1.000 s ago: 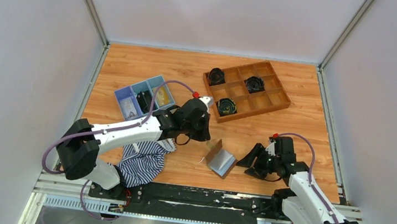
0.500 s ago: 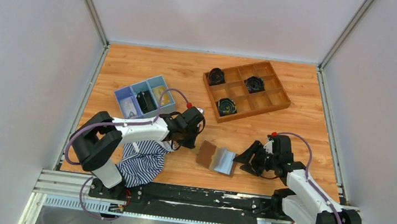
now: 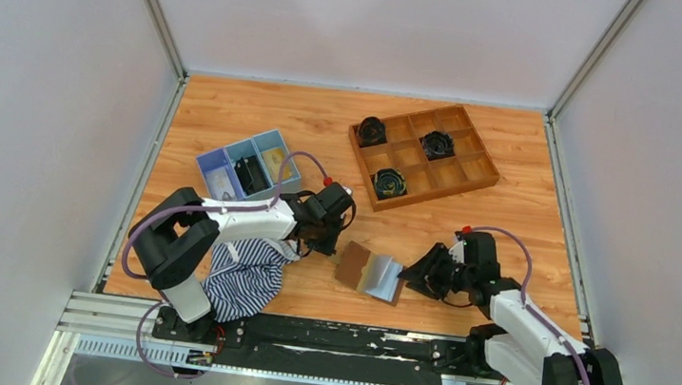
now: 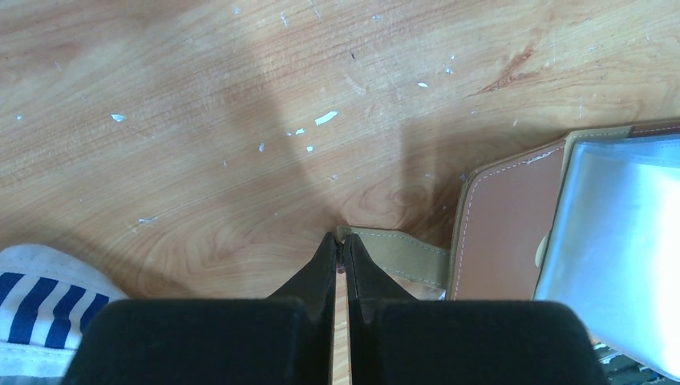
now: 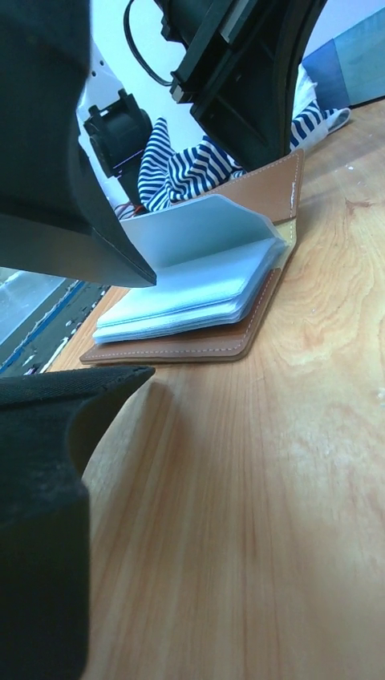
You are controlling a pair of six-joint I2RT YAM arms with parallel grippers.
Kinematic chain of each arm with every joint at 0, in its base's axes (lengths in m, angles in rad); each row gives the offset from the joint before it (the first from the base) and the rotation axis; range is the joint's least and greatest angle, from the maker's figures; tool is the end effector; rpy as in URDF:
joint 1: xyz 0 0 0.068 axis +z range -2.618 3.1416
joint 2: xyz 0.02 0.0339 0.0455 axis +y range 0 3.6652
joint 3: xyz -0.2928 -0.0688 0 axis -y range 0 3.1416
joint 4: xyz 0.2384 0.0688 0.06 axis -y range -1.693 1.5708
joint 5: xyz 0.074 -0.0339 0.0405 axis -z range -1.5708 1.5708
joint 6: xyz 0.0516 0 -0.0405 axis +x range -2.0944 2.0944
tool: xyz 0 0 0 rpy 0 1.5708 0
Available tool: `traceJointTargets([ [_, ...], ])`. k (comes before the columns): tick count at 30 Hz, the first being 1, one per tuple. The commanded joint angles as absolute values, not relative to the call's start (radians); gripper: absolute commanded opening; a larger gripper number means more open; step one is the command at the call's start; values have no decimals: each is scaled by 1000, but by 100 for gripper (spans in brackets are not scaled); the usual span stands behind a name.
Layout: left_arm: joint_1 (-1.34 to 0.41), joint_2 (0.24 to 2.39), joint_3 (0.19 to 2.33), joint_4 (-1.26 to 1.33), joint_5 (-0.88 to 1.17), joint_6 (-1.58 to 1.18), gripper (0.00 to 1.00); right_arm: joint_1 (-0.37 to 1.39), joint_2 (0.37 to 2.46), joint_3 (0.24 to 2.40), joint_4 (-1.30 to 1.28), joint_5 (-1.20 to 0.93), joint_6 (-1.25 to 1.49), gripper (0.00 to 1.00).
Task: Take the credit cards out of the card holder
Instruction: Open the card holder at the center of the board.
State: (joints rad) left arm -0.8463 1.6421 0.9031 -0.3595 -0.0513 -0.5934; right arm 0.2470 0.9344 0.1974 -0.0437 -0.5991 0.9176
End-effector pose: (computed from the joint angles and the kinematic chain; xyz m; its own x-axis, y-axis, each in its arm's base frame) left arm 0.2105 -0.2338 0.1775 -0.8988 0.1730 -0.4027 0.2771 0.9361 -0.2165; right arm 0.1342 0.0638 0.1511 -0.8836 0.4536 -0.1166 0.1832 0.5638 0.8054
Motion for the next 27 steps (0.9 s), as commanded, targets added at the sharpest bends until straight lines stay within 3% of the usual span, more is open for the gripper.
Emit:
traceJointTargets([
  [1,-842,1717,887,-379,-50,-577,0,286,951,187,-21,-603,929,44],
  [6,-842,1690,879,-376,-51,-577,0,381,867,258,-162,-426,898,40],
  [12,-842,1687,880,-370,-7,-564,0,451,898,301,-175,-361,873,14],
  [21,-842,1671,916,-417,32,-547,0,616,1117,400,31,-370,867,12],
  [22,-842,1667,925,-431,35,-549,4,632,1154,420,46,-369,861,12],
  [24,-842,1648,942,-462,21,-571,25,656,1235,457,74,-369,857,11],
  [27,-842,1605,977,-522,4,-572,37,681,1351,512,96,-360,860,9],
])
